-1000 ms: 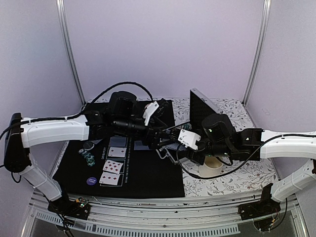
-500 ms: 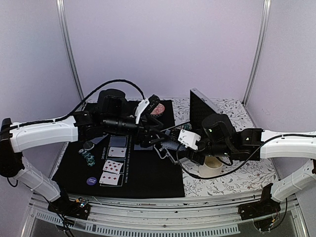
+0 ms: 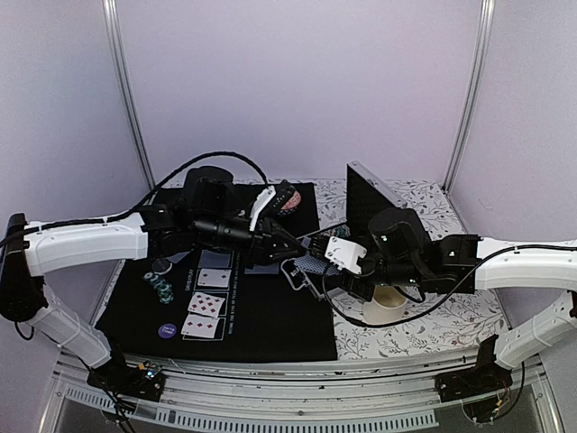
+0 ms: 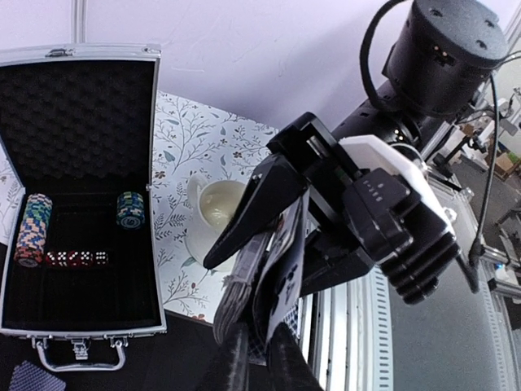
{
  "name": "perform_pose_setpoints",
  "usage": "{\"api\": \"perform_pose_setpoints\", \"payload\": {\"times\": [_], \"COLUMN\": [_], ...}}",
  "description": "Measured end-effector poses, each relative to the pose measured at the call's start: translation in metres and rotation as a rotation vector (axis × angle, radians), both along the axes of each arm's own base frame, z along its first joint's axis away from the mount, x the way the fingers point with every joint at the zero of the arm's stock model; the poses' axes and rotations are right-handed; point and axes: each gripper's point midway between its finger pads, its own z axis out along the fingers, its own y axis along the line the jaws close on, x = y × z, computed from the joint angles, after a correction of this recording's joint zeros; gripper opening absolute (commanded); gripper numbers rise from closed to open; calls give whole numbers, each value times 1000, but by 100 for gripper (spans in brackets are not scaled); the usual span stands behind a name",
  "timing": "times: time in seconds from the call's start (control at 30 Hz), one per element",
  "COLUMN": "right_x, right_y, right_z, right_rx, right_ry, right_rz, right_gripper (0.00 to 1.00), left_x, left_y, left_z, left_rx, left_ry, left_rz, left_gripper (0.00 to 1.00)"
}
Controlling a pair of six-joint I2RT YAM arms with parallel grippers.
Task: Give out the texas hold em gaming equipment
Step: Pick up the poker card from the face-down deck piles.
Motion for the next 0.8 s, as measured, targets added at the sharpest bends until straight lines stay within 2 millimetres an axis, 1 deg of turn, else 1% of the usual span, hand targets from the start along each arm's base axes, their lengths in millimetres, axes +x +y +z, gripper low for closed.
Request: {"api": "perform_pose_setpoints", "payload": {"times": [0.03, 0.4, 0.57, 0.8], "right_x": [0, 0, 1, 2], "right_y": [0, 0, -2, -4], "right_z": [0, 0, 1, 4], "right_rx": [0, -2, 0, 3], "right_ry": [0, -2, -7, -17], "right_rz": [0, 0, -4, -14], "right_gripper": [41, 41, 41, 41], "left_x": [-1, -8, -11, -10], "left_y": [0, 1, 10, 21], "left_z": [0, 6, 17, 21], "left_rx": [-2, -13, -25, -24], "left_ry": [1, -3, -32, -31], "left_rz": [-6, -37, -32, -23], "left_gripper": [0, 0, 0, 0]}}
